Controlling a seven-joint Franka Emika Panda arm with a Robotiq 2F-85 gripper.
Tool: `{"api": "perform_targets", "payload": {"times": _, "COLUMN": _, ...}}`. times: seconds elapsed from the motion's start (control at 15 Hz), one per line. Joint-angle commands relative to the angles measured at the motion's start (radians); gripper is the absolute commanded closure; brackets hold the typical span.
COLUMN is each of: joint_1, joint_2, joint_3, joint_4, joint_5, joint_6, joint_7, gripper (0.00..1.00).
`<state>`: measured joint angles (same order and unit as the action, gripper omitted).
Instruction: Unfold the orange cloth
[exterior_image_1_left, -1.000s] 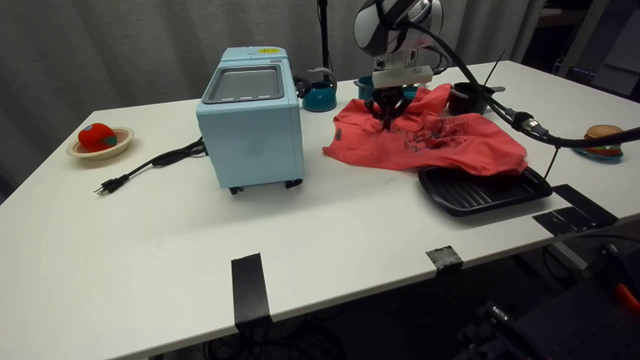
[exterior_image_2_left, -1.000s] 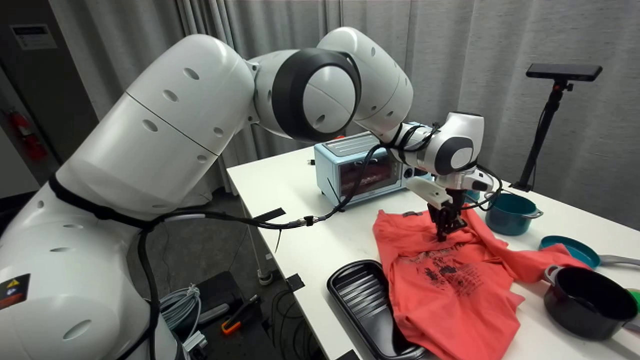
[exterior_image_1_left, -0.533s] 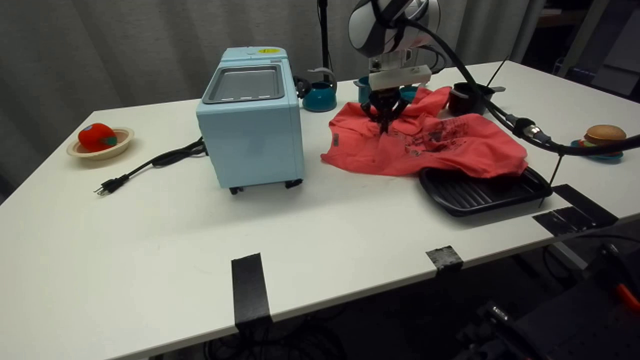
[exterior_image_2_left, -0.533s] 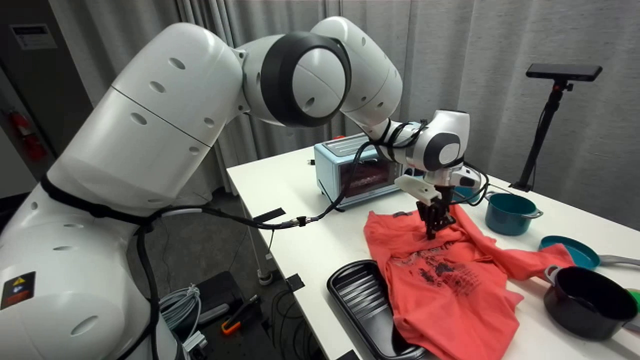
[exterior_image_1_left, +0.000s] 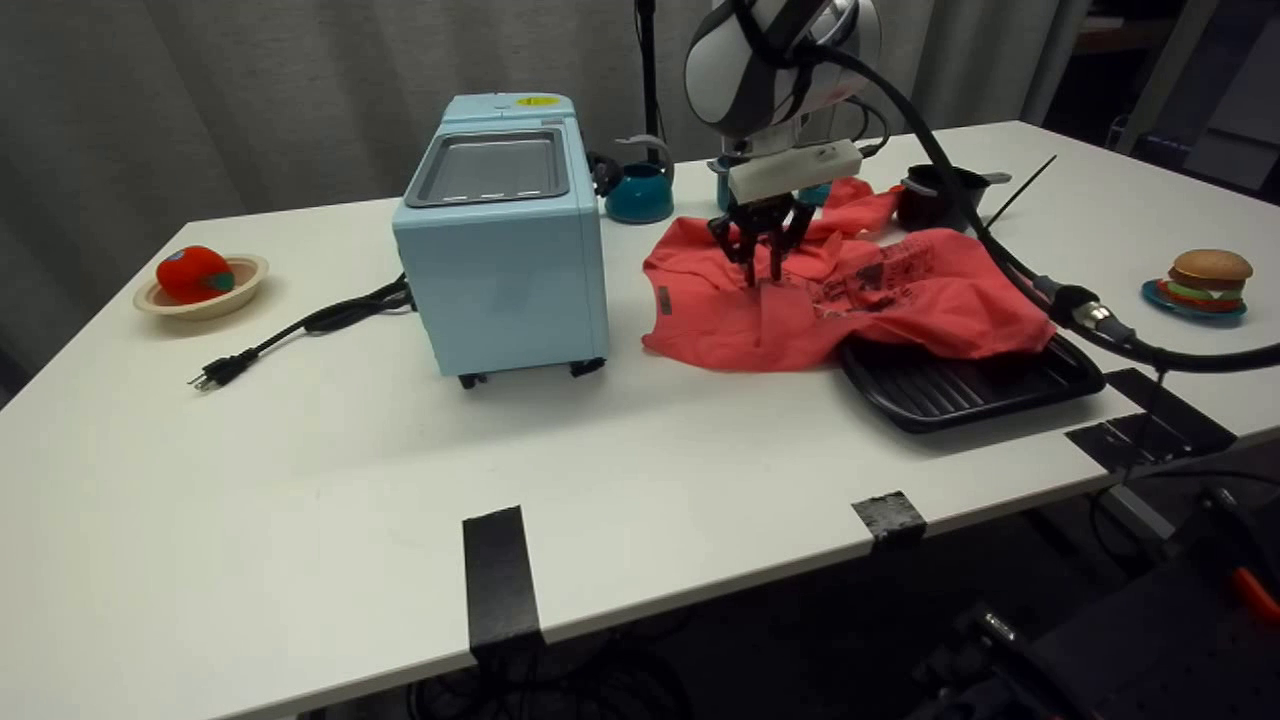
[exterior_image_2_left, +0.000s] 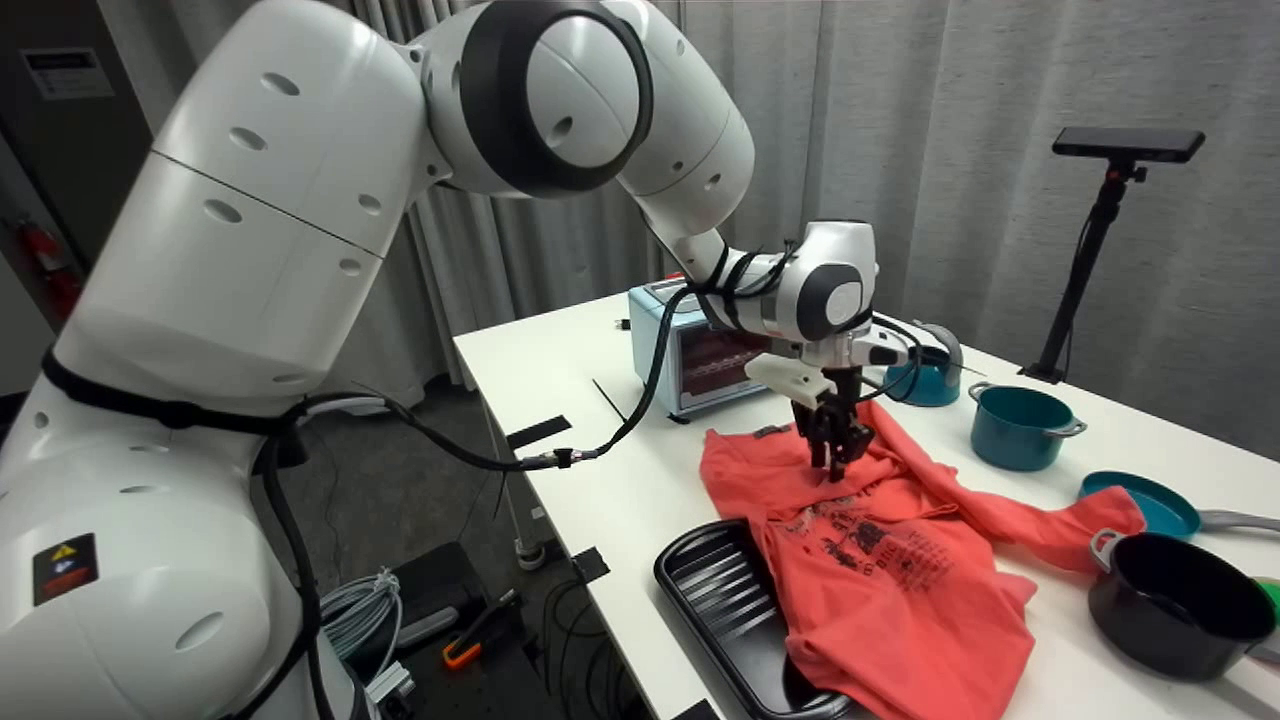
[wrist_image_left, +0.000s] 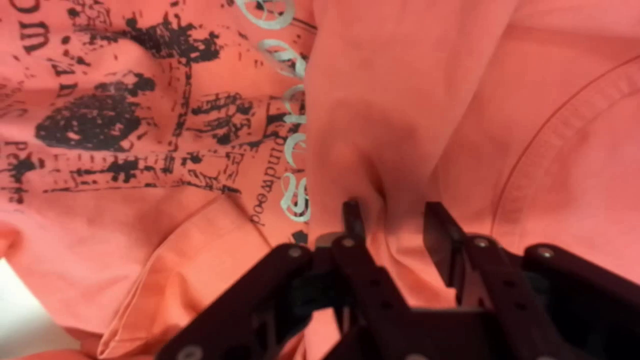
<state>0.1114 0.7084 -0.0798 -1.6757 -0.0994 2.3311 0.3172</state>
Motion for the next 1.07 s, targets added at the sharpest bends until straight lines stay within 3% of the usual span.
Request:
{"api": "perform_targets", "payload": {"times": 0.0, "joint_1": 0.009, "joint_2": -0.029, "joint_3": -0.023, "joint_4": -0.043, "joint_5": -0.013, "joint_6": 0.02, "joint_7": 0.021, "gripper": 0.3}}
{"api": "perform_targets", "payload": {"times": 0.07, "joint_1": 0.005, "joint_2": -0.029, "joint_3": -0.023, "joint_4": -0.04, "joint_5": -0.01, "joint_6": 0.012, "joint_7": 0.018, "gripper": 0.73}}
{"api": "perform_targets", "payload": {"times": 0.2, "joint_1": 0.006, "joint_2": -0.034, "joint_3": -0.031, "joint_4": -0.041, "joint_5": -0.013, "joint_6": 0.014, "joint_7": 0.019, "gripper": 0.7}}
{"api": "perform_targets", "payload": {"times": 0.4, "joint_1": 0.006, "joint_2": -0.047, "joint_3": -0.036, "joint_4": -0.043, "joint_5": -0.014, "joint_6": 0.011, "joint_7": 0.016, "gripper": 0.95}}
{"api": "perform_targets", "payload": {"times": 0.47, "joint_1": 0.006, "joint_2": -0.051, "joint_3": -0.037, "joint_4": -0.043, "joint_5": -0.014, "joint_6": 0.011, "joint_7": 0.016, "gripper": 1.0}}
{"api": "perform_targets", "payload": {"times": 0.87, "joint_1": 0.0, "joint_2": -0.064, "joint_3": -0.036, "joint_4": -0.036, "joint_5": -0.012, "joint_6": -0.002, "joint_7": 0.008, "gripper": 1.0}}
{"api": "perform_targets", "payload": {"times": 0.93, "joint_1": -0.003, "joint_2": -0.062, "joint_3": -0.034, "joint_4": -0.033, "joint_5": -0.011, "joint_6": -0.007, "joint_7": 0.001, "gripper": 0.74}}
{"api": "perform_targets", "payload": {"times": 1.0, "joint_1": -0.004, "joint_2": -0.06, "joint_3": -0.033, "joint_4": -0.031, "joint_5": -0.011, "joint_6": -0.007, "joint_7": -0.003, "gripper": 0.73}}
